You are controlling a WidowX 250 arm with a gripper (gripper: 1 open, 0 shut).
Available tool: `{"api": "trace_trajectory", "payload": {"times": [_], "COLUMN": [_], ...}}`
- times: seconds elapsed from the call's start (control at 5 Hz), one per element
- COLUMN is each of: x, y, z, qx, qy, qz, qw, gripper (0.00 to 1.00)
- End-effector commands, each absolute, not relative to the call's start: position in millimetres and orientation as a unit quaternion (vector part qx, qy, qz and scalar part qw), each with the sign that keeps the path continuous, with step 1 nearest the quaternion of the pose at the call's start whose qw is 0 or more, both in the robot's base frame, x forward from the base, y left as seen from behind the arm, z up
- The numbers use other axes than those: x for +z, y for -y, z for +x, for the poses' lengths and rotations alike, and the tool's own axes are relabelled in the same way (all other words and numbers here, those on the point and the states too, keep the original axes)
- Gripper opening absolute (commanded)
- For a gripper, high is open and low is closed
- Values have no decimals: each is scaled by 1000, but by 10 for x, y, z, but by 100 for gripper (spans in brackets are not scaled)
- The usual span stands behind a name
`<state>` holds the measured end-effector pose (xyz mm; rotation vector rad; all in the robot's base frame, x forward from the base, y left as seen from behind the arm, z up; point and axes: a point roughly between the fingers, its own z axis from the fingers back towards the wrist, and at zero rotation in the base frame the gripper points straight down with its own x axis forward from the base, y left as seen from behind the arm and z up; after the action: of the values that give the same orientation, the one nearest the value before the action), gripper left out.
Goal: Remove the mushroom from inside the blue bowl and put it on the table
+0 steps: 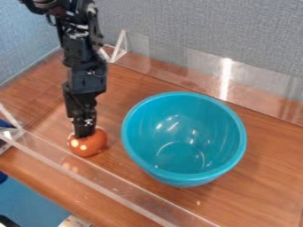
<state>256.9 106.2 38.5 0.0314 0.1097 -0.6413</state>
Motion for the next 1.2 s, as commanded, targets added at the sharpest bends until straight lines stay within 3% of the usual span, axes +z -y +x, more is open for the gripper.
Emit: {"api": "trace_trajectory", "payload": {"times": [0.0, 0.6, 1.0], "x": [459, 278, 447], "y": [-962, -763, -797], "z": [2642, 2603, 2530], "qx": [-319, -336, -340], "qy": [-44, -48, -47], "qz": [22, 18, 14], "qw": [946, 941, 939], "gripper": [100, 100, 100]}}
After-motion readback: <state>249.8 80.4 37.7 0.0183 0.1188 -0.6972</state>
